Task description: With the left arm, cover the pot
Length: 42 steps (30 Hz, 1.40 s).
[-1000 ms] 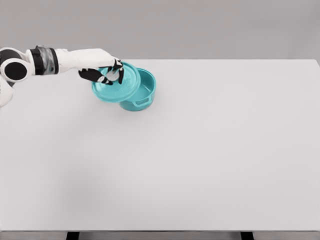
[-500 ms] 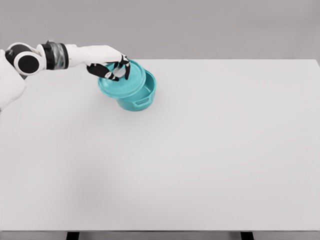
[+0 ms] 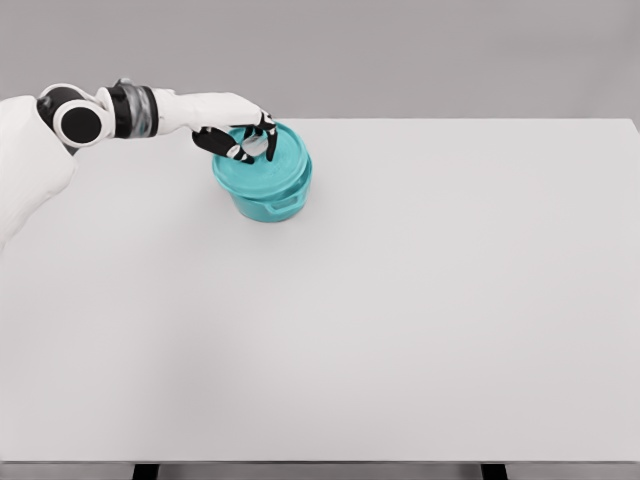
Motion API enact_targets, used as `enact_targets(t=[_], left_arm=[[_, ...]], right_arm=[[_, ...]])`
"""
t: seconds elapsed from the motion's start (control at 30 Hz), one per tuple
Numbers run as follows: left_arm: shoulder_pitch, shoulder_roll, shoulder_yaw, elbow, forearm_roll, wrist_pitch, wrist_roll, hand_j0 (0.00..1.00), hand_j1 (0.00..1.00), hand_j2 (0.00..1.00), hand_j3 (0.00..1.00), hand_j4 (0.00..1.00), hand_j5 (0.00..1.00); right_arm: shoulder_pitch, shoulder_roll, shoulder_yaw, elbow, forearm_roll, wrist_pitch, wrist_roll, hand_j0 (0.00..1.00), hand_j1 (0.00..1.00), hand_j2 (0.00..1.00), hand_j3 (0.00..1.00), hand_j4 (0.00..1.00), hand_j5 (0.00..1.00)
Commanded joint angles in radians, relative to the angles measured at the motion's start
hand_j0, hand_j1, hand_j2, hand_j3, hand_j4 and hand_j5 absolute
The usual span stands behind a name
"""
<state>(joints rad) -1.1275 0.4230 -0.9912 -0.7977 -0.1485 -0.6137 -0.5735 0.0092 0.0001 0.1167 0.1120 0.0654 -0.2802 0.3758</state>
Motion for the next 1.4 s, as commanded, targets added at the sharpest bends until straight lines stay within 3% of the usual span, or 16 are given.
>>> enact_targets(t=[0.0, 0.2, 1.37], left_arm=[[-0.002, -0.004, 0.002, 0.002, 0.001, 0.003, 0.003, 0.40, 0.40, 0.40, 0.40, 0.40, 0.40], [-0.003, -0.035, 0.002, 0.048, -0.019, 0.003, 0.003, 0.40, 0.40, 0.40, 0.40, 0.40, 0.40], [-0.017, -0.052, 0.003, 0.075, -0.025, 0.003, 0.006, 0.43, 0.43, 0.43, 0.43, 0.43, 0.43]], right_arm=[[0.000, 0.000, 0.000, 0.000, 0.001, 0.000, 0.000, 1.00, 1.00, 1.00, 1.00, 1.00, 1.00], [0.000, 0.000, 0.000, 0.000, 0.001, 0.000, 0.000, 1.00, 1.00, 1.00, 1.00, 1.00, 1.00], [0.000, 0.000, 0.000, 0.000, 0.001, 0.000, 0.000, 1.00, 1.00, 1.00, 1.00, 1.00, 1.00]])
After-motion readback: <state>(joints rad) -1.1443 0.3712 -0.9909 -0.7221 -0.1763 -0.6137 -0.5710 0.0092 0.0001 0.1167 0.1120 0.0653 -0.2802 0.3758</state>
